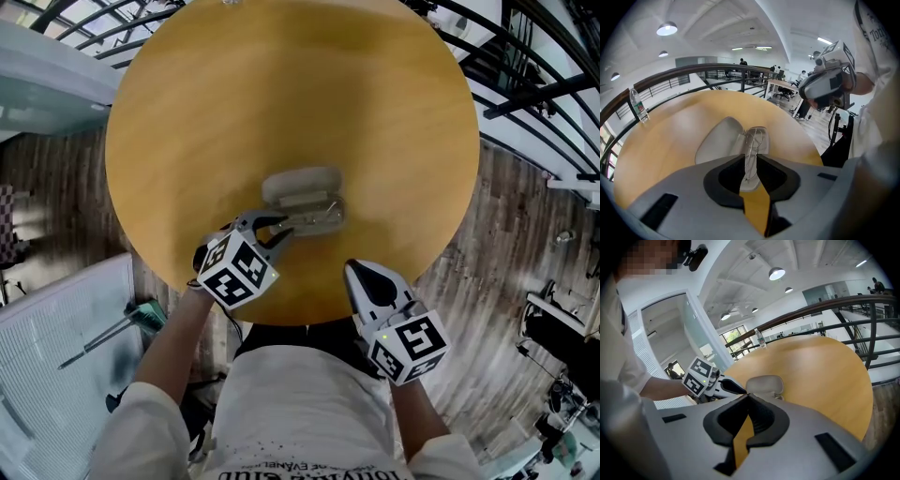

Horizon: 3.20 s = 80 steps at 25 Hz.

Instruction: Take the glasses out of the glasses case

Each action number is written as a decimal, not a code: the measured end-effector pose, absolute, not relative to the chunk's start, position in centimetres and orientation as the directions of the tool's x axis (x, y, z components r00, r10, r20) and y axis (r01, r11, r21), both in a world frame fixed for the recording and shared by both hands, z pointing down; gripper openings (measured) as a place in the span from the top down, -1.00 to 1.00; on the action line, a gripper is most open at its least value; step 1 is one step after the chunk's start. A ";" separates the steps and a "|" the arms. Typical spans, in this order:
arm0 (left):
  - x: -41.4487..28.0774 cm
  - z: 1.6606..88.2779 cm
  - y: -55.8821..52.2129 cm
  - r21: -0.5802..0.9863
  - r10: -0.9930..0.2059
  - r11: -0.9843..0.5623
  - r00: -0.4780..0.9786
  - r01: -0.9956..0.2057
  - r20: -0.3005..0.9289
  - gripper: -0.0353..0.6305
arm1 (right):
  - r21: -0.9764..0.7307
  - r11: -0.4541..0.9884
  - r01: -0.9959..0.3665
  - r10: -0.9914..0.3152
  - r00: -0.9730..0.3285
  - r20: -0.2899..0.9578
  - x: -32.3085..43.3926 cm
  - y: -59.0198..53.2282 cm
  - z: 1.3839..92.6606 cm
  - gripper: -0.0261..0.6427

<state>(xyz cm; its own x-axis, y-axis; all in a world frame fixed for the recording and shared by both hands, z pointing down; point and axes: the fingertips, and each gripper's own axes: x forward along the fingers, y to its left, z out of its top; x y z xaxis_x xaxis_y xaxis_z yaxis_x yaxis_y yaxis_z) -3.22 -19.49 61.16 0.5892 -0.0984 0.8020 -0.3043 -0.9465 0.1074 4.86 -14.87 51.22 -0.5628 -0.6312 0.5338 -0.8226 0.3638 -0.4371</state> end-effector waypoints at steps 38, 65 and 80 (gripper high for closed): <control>-1.2 66.5 -19.6 0.115 0.104 -0.993 0.384 -0.006 0.918 0.79 | -0.500 0.289 -0.817 -0.629 -0.555 0.544 6.7 -16.1 53.0 0.87; -0.7 61.2 -20.2 0.027 -0.010 -0.997 0.459 -0.074 0.888 0.80 | -0.456 0.342 -0.822 -0.659 -0.555 0.508 6.5 -15.3 50.4 0.87; -1.8 52.7 -19.6 -0.025 -0.208 -0.955 0.605 -0.296 0.768 0.80 | -0.344 0.433 -0.833 -0.690 -0.552 0.468 7.1 -15.8 45.9 0.87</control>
